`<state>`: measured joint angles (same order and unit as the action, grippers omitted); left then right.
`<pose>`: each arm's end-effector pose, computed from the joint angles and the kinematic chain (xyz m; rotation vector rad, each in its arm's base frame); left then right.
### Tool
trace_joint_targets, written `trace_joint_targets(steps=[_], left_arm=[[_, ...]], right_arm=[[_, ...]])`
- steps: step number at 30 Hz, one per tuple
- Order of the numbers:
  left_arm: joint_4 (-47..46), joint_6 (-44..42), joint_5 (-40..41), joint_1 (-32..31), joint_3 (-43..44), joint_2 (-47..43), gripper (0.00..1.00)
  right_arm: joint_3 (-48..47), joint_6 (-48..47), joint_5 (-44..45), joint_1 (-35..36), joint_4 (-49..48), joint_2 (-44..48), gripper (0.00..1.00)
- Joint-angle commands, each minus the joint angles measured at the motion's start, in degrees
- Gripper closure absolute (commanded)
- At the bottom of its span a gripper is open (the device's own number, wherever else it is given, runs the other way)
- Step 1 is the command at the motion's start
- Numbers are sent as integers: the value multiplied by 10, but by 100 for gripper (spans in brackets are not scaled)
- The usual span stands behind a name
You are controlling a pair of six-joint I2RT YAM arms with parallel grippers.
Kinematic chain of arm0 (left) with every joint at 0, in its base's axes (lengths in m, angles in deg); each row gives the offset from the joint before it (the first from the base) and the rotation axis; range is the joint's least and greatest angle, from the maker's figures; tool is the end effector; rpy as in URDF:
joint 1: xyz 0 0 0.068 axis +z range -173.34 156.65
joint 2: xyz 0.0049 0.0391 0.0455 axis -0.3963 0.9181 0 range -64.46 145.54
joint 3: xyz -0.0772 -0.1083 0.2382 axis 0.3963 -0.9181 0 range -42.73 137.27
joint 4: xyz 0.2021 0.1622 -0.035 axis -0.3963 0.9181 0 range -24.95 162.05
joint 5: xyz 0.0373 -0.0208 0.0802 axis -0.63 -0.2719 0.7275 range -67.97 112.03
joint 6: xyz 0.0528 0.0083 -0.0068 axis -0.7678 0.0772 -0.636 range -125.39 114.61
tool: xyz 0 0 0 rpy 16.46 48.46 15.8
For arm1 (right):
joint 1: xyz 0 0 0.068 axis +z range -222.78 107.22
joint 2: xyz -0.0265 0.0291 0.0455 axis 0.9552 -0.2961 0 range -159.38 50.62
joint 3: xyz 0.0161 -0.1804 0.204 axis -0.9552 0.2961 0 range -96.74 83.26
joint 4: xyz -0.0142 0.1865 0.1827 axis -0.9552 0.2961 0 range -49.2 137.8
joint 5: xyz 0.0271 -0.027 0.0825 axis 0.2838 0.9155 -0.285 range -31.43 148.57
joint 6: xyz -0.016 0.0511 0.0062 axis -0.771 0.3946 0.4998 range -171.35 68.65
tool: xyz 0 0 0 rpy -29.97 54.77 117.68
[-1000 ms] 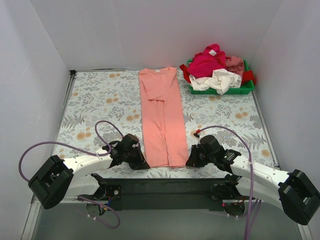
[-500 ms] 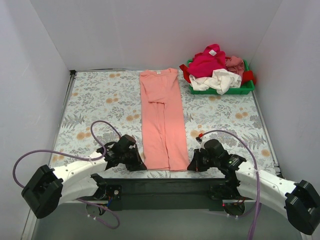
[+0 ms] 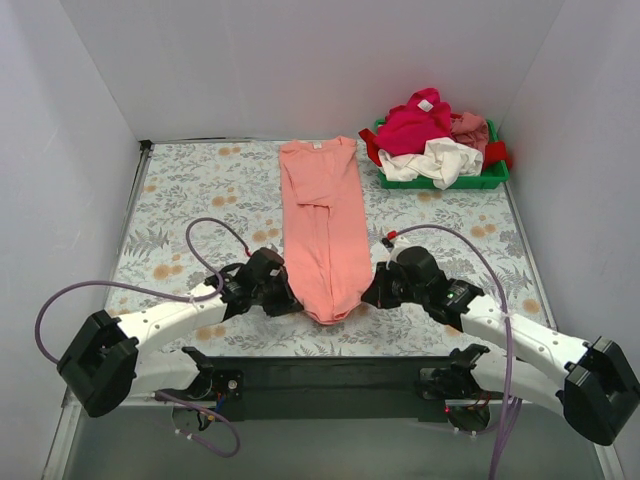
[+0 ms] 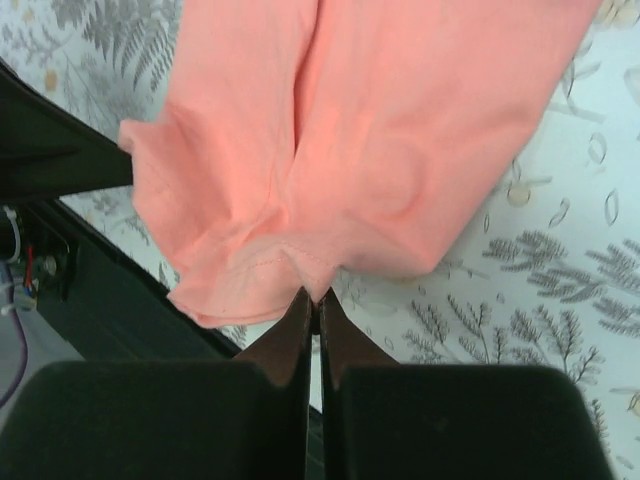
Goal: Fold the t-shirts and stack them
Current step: Fold the tshirt
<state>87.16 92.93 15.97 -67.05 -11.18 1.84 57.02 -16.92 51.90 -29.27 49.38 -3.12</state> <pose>0.1487 -0.1472 0.1733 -1.3007 2.6194 -0.8733 0.1401 0.1389 0.2021 -0.2542 2.3268 0.8546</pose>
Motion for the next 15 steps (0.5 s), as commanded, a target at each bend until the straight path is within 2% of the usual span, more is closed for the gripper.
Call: trace_joint_targets(steps=[1,4,9,15], left_arm=[[-29,-18,54,9,54,22,100],[-31,-29,83,26,94,53,100],[-47,-59,112,60,165,102,100],[-93,-85,91,121,222,182,100]], right_arm=[[-70,-13,64,-3,-26,-46,99],[-123,-10,109,-8,-32,-92,99],[-204,-28,135,-25,-40,-172,99],[-303,-52,137,-66,-50,-265,99]])
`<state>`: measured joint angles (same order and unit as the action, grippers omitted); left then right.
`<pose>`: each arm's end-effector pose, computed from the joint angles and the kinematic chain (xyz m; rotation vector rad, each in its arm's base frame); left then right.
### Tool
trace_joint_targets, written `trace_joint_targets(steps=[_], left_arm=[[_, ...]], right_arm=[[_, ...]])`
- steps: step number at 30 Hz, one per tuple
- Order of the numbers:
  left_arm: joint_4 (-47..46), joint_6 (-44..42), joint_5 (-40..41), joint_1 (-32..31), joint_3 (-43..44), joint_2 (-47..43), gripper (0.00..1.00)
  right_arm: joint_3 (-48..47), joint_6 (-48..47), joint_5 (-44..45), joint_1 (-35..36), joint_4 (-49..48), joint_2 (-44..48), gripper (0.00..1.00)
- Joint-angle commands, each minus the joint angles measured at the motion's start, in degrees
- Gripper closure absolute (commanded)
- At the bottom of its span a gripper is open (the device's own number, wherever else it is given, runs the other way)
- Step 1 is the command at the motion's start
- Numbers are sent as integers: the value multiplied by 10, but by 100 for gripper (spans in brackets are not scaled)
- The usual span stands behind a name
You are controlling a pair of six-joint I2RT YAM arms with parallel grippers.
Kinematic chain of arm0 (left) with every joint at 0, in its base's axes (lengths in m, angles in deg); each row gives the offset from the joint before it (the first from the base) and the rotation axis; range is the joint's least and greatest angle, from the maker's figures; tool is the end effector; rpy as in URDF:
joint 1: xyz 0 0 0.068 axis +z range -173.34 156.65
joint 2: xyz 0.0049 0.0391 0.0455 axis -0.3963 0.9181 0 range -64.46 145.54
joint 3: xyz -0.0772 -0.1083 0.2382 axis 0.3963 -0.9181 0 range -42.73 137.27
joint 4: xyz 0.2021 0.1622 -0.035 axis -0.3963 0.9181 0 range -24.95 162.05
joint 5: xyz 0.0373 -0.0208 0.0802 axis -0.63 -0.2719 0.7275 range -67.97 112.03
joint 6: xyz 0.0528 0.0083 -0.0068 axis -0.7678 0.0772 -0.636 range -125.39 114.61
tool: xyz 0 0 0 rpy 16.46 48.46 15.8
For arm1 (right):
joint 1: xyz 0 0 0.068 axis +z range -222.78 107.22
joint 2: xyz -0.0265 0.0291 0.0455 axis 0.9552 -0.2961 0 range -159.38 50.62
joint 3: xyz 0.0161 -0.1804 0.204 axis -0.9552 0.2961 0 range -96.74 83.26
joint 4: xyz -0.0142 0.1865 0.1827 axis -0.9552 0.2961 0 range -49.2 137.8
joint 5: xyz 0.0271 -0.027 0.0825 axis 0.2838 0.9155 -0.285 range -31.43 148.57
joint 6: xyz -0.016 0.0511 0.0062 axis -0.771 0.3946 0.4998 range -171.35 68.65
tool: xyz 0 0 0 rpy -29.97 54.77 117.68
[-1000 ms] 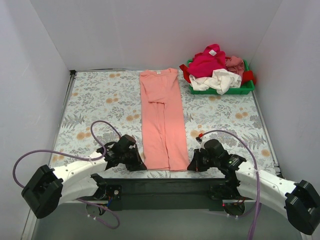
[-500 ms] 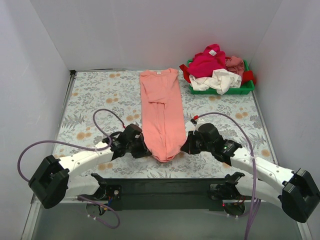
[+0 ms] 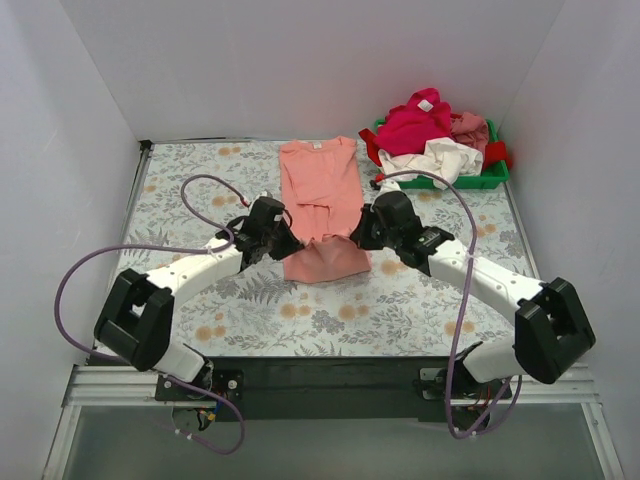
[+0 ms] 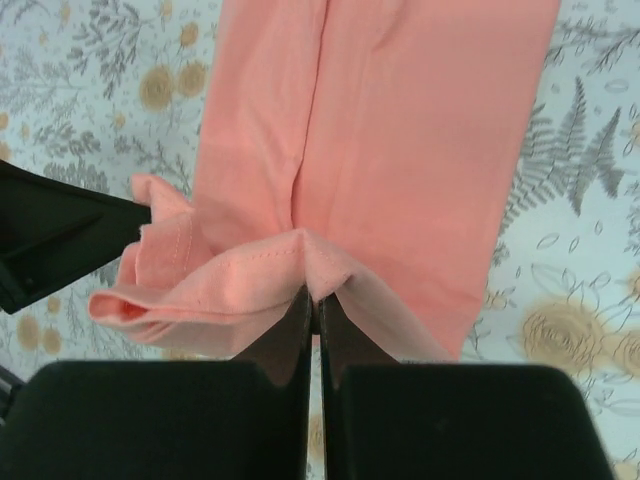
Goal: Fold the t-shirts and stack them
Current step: Fold the tshirt
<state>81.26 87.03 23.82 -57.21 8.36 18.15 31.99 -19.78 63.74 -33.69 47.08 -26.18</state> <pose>0.2498 -0.1661 0.2173 -1.3057 2.2961 -0.8925 0.2345 0.1865 0.2614 -0.0886 2.1879 0.6239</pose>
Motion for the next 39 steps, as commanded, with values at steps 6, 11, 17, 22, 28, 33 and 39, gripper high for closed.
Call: trace_joint_targets(steps=[6,11,17,22,28,33,39], left_arm=[[-47,-61,9,65,108,105,100],[-55,-73,3,93,153,148,100],[-63,-88,-17,113,181,200,100],[-78,-100,-12,122,192,221,100],[-80,-110,-49,136,220,259,100],[-81,-112,-55,144,234,275,95],[-75,-118,-83,150,236,246,10]], right_arm=[[-142,-50,-39,-67,-38,-137,99],[-197,-67,-67,-85,-39,-194,99],[-234,-72,-99,-105,-40,-249,99],[-252,-74,-105,-117,-38,-274,99],[-277,-71,-115,-132,-38,-307,99],[-298,-66,-130,-143,-38,-336,95],[-302,-68,-166,-154,-37,-330,46]])
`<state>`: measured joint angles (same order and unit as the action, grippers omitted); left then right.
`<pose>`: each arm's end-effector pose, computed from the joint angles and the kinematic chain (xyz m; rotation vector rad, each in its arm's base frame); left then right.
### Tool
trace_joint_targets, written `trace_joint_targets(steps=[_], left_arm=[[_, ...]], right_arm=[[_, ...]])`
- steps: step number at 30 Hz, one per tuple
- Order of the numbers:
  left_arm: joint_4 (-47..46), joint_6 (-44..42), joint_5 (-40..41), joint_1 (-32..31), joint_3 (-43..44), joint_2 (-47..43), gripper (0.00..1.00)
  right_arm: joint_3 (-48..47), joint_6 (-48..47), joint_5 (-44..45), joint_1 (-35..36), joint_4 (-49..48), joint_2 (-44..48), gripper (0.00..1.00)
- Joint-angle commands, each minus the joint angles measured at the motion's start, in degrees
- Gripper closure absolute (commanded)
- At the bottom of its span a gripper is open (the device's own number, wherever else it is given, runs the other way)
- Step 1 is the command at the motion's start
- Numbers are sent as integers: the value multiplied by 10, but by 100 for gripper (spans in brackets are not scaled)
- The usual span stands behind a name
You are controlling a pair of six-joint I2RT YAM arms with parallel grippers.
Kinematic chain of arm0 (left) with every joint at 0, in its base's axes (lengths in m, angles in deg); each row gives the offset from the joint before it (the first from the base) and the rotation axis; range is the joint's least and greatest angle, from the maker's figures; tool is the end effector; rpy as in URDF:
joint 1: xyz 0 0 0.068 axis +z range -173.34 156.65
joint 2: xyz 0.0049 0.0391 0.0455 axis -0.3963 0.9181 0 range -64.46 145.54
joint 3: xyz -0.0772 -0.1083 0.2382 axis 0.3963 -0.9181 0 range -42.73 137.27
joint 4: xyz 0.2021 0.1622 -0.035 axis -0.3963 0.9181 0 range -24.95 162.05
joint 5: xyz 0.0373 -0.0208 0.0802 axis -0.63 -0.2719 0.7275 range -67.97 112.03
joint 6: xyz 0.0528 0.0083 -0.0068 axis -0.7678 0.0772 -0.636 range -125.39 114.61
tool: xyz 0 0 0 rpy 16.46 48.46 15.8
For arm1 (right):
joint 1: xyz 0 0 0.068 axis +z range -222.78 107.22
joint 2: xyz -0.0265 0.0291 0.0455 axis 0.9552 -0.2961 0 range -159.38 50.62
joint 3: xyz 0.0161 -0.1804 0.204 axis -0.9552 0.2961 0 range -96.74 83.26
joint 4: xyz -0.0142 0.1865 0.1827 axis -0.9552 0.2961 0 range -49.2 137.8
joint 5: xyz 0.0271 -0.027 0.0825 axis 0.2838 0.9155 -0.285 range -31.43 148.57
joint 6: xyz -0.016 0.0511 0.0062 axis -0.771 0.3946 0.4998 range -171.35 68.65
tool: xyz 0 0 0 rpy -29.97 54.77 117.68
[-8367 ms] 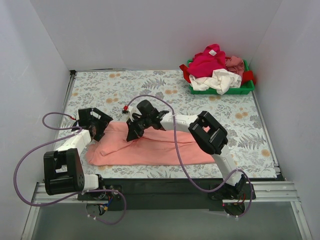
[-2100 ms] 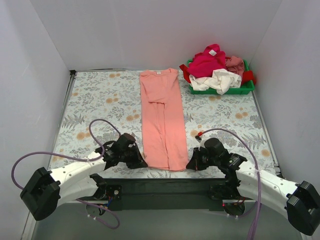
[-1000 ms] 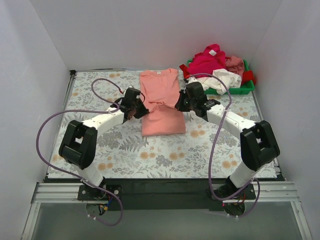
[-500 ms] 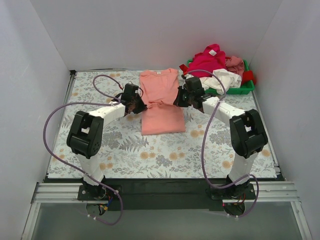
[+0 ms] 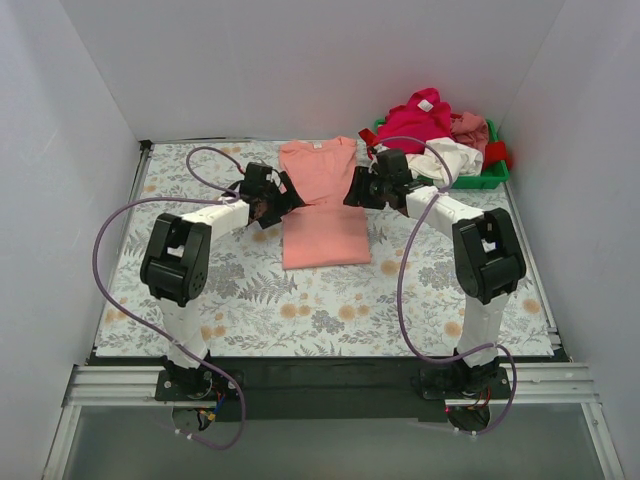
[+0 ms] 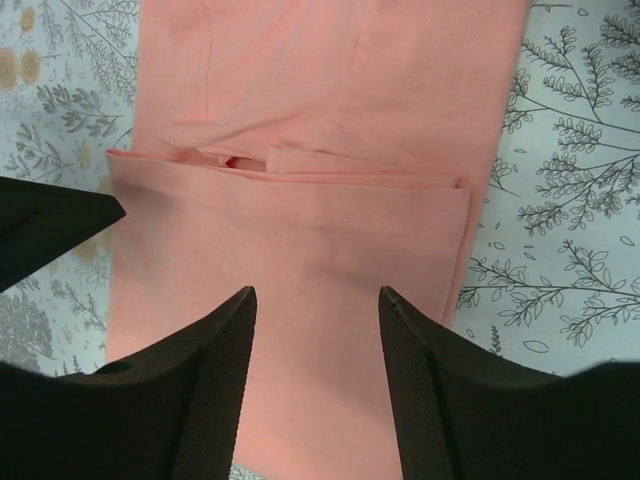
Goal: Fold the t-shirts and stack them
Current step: Fold the tshirt
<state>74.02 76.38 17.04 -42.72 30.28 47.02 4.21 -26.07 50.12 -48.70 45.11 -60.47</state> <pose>0.3951 -0.1421 0.1731 -1.3110 2.2501 -0.8556 0.4017 0.1854 0.2161 -0.0609 2.2718 0.6321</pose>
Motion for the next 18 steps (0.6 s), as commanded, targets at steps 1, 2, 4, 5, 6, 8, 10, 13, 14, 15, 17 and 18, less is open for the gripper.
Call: trace_joint_targets(steps=[1,2,4,5,6,8,10,13,14,15,17,18], left_arm=[[-4,-12,-15,5,12,-51,10],[-6,-9,-17,5,-3,-60,9],[-9,-5,-29,4,-23,-91,9],[-14,5,-34,4,-53,-103,8],[-18,9,-43,4,-70,-114,8],[-27,22,-64,4,-110,-151,7],[-40,40,-77,0,-174,-192,7],[-55,51,-79,-8,-240,-226,6],[-57,52,-76,-10,-254,-242,6],[-57,55,-77,-13,-266,-248,6],[-62,60,-91,-15,-296,-257,5],[-63,63,-93,-15,-303,-258,5]], right_arm=[[-19,-4,-36,-4,-18,19,40],[-12,-3,-39,-5,-18,34,39],[21,-2,-41,-5,-18,64,27],[39,-2,-43,-5,-19,75,27],[56,0,-44,-4,-19,88,26],[114,3,-48,-4,-21,126,26],[155,5,-58,-3,-23,150,26],[228,9,-62,0,-33,190,26],[253,9,-63,2,-33,201,26],[264,10,-64,3,-35,206,27],[295,14,-61,4,-37,217,27],[302,16,-60,4,-37,220,27]])
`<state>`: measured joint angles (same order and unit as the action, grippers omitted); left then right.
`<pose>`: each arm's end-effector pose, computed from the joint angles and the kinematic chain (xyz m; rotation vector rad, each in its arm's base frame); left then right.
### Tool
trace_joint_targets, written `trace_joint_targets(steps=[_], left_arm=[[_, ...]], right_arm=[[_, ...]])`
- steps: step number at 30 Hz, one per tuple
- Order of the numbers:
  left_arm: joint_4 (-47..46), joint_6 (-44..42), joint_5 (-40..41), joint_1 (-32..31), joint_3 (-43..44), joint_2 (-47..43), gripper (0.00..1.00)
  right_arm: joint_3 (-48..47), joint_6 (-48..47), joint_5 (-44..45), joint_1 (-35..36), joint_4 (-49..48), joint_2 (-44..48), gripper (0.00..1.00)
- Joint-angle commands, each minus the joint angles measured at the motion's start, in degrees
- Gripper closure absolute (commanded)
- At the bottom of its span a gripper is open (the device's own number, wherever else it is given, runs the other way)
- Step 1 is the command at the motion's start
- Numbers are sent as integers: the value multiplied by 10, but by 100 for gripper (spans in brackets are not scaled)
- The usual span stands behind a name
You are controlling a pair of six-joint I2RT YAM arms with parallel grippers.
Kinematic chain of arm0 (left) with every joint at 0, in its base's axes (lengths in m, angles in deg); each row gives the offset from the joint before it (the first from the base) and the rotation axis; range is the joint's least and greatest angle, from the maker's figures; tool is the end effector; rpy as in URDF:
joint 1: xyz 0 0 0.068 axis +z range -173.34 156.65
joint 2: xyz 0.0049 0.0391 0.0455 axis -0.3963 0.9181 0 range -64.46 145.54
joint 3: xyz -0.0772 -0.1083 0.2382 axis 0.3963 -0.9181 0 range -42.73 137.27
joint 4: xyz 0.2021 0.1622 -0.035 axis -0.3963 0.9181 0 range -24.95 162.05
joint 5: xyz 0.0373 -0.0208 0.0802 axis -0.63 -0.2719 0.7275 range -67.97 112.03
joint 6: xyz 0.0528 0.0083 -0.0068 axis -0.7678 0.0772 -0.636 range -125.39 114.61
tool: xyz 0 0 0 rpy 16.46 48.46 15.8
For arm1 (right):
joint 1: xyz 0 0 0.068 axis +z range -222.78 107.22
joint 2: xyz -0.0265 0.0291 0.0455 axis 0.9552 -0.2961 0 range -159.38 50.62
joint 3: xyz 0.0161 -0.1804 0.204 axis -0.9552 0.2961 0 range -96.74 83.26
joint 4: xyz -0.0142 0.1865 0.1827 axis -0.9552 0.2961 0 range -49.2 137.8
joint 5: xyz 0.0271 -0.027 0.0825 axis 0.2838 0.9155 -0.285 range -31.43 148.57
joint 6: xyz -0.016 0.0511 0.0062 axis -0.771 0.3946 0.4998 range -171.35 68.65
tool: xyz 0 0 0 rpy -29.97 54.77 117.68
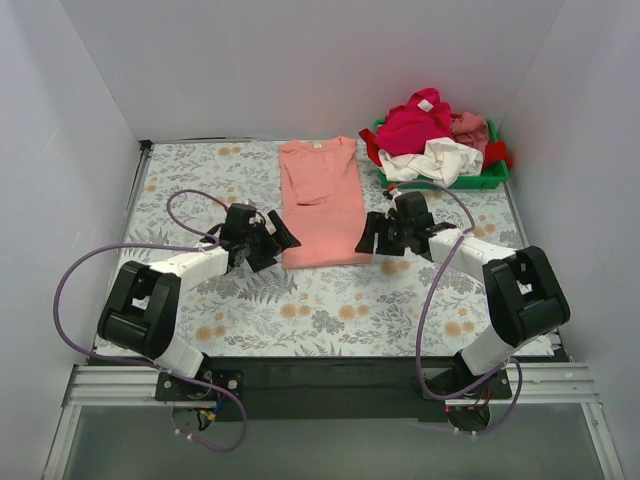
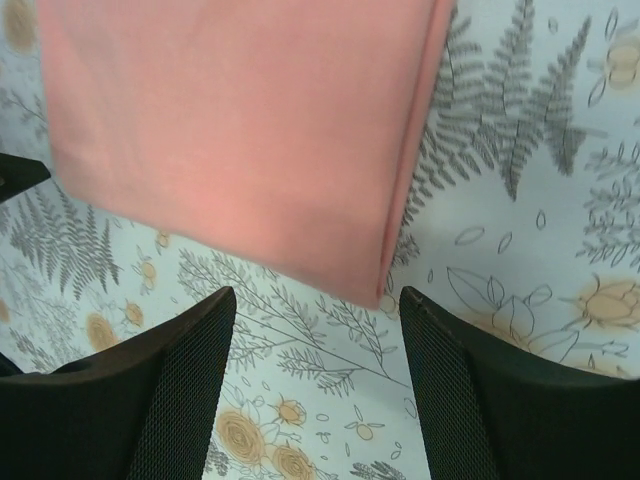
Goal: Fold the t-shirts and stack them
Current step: Fold the tshirt
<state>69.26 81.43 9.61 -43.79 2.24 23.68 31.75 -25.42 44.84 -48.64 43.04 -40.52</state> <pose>0.2830 -0.1135 0.1735 -1.3750 2.3105 -1.0173 0.3004 0.1440 0.1950 -0.0907 2.3837 0.7101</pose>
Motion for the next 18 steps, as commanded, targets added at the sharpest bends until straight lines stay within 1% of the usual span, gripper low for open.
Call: trace_joint_targets(steps=[1,5,6,7,8,9,10,11,12,13,18], left_arm=[[-17,13,-20,-6,-35,-24,5],[-21,18,-23,-6,-45,-14,5],[-22,18,-23,-6,-46,-9,7],[-23,18,-23,-7,-46,-7,10],[-24,19,-23,-6,-48,-5,20],[-26,21,-26,-7,-50,-2,27],[-27,21,-29,-7,-51,0,35],[-27,20,-30,-8,-52,3,44],[-27,21,-30,-10,-52,5,49],[-27,21,-30,-11,-54,10,52],[-25,19,-24,-14,-57,25,59]], right_arm=[[32,10,-1,3,-16,22,27],[37,11,0,3,-32,6,28],[35,11,-7,3,-32,2,29],[33,12,-10,3,-33,-8,33],[33,12,-11,4,-35,-12,35],[33,13,-10,4,-36,-17,37],[32,14,-9,3,-36,-24,45],[30,14,-8,3,-36,-26,47],[29,14,-3,3,-36,-29,49],[29,16,-3,3,-36,-33,53],[27,21,3,3,-38,-48,58]])
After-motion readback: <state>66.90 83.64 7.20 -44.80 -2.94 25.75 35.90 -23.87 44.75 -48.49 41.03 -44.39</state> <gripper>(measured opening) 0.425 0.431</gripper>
